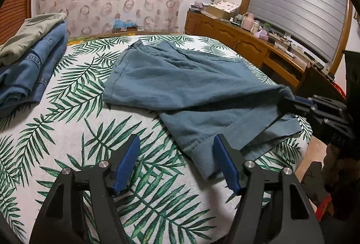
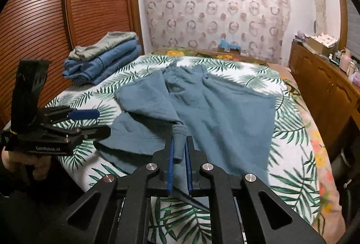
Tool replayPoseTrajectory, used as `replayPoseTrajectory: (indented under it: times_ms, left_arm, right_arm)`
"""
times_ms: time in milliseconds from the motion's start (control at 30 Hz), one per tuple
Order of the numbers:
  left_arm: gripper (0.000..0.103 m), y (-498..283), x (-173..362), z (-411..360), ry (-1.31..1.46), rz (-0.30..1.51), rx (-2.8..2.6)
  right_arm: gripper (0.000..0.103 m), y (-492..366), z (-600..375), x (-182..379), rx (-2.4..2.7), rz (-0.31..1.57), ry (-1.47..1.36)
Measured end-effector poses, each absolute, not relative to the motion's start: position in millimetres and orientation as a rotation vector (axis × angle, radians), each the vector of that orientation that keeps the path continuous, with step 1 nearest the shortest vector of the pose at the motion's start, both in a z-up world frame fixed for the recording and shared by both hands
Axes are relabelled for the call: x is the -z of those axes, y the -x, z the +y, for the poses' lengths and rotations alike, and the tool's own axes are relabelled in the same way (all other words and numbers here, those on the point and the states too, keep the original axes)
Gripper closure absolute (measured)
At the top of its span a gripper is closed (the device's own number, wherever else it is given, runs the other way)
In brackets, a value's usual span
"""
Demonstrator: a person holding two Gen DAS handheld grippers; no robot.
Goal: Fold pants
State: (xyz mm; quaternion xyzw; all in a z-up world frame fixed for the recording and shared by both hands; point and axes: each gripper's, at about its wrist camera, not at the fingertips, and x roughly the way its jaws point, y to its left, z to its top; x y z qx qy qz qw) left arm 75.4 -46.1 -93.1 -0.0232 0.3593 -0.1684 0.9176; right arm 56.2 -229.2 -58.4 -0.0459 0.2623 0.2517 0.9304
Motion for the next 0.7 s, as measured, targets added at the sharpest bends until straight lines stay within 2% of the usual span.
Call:
replayPoseTrajectory:
  times_ms: [700]
  left_arm:
    - [0.034,-83,79,-80,-0.003,0.719,0.397]
  right_arm:
    - [0.094,-21,-261,51,-0.422,0.468,0.051]
